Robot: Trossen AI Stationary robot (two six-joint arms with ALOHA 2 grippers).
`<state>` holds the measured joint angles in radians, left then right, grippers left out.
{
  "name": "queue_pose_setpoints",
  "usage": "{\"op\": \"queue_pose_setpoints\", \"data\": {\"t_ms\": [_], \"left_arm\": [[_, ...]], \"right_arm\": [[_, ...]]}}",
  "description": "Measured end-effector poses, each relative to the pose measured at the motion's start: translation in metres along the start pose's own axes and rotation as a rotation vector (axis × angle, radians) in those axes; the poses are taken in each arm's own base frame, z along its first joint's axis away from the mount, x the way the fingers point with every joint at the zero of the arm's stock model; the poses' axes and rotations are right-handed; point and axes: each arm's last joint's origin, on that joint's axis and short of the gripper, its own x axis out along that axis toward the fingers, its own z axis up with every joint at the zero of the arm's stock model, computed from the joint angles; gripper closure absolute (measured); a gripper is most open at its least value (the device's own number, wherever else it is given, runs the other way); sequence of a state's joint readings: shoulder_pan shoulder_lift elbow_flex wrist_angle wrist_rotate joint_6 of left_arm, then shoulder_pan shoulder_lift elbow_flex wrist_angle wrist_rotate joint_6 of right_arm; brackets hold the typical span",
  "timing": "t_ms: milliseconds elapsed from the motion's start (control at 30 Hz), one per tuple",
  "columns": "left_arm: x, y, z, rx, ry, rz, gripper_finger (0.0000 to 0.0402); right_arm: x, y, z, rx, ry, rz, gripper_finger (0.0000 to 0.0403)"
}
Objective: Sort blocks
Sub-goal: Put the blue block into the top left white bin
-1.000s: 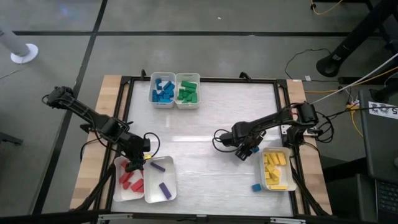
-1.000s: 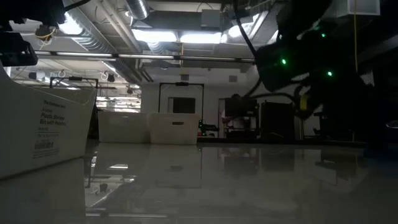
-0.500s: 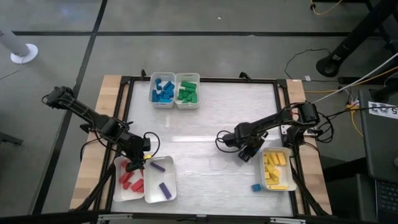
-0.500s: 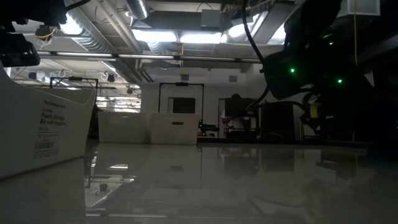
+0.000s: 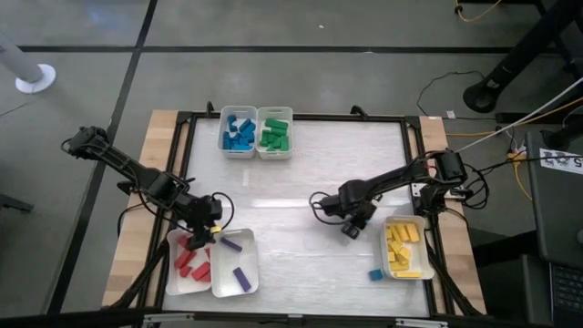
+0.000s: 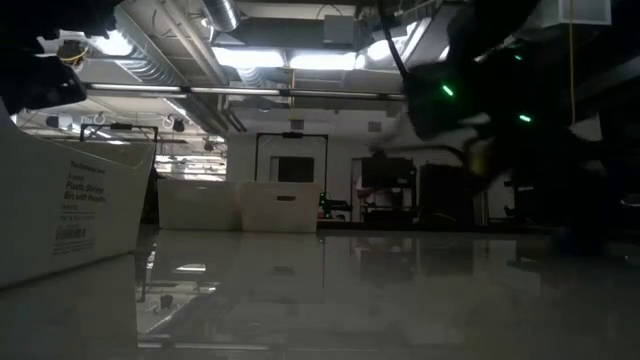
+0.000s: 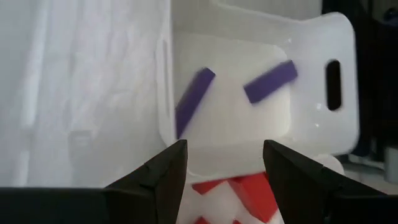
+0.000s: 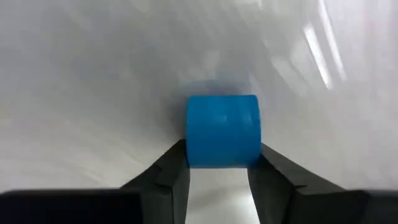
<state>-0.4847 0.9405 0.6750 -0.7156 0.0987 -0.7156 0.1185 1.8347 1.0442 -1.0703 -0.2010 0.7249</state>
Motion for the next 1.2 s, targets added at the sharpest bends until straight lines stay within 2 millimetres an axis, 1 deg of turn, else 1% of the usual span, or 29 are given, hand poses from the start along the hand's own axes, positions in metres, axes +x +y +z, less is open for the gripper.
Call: {"op": "queue_pose_setpoints", "data": {"t_ms": [167, 300, 367, 467, 600, 700, 833, 1000, 1100, 1200], "left_arm": [[-0.002, 0.003, 0.003, 0.012, -0.096, 0.096, 0.0204], [-0.006, 0.005, 0.005, -0.024, -0.189, 0.158, 0.0204], [-0.008, 0.005, 0.009, -0.103, -0.255, 0.147, 0.0204], [-0.013, 0.004, 0.017, -0.276, -0.358, 0.084, 0.0204], [-0.017, 0.003, 0.029, -0.43, -0.456, -0.004, 0.0204], [-0.018, 0.004, 0.039, -0.505, -0.521, -0.045, 0.0204], [-0.018, 0.011, 0.05, -0.618, -0.584, -0.065, 0.0204], [-0.014, 0.022, 0.06, -0.746, -0.619, -0.05, 0.0204], [-0.009, 0.028, 0.07, -0.784, -0.649, -0.047, 0.0204], [-0.002, 0.033, 0.081, -0.786, -0.685, -0.045, 0.0204]], "right_arm": [[-0.021, 0.021, 0.019, -0.1, -0.206, 0.147, 0.0261], [-0.041, 0.042, 0.037, -0.212, -0.442, 0.295, 0.0269], [-0.055, 0.052, 0.046, -0.272, -0.591, 0.354, 0.0272], [-0.076, 0.064, 0.055, -0.355, -0.815, 0.425, 0.0269], [-0.099, 0.075, 0.062, -0.468, -1.076, 0.481, 0.0261], [-0.108, 0.078, 0.065, -0.505, -1.216, 0.441, 0.0265], [-0.113, 0.076, 0.067, -0.498, -1.331, 0.314, 0.0269], [-0.114, 0.074, 0.069, -0.491, -1.382, 0.182, 0.0263], [-0.114, 0.073, 0.069, -0.492, -1.392, 0.149, 0.0265], [-0.114, 0.073, 0.069, -0.499, -1.397, 0.145, 0.0267]]}}
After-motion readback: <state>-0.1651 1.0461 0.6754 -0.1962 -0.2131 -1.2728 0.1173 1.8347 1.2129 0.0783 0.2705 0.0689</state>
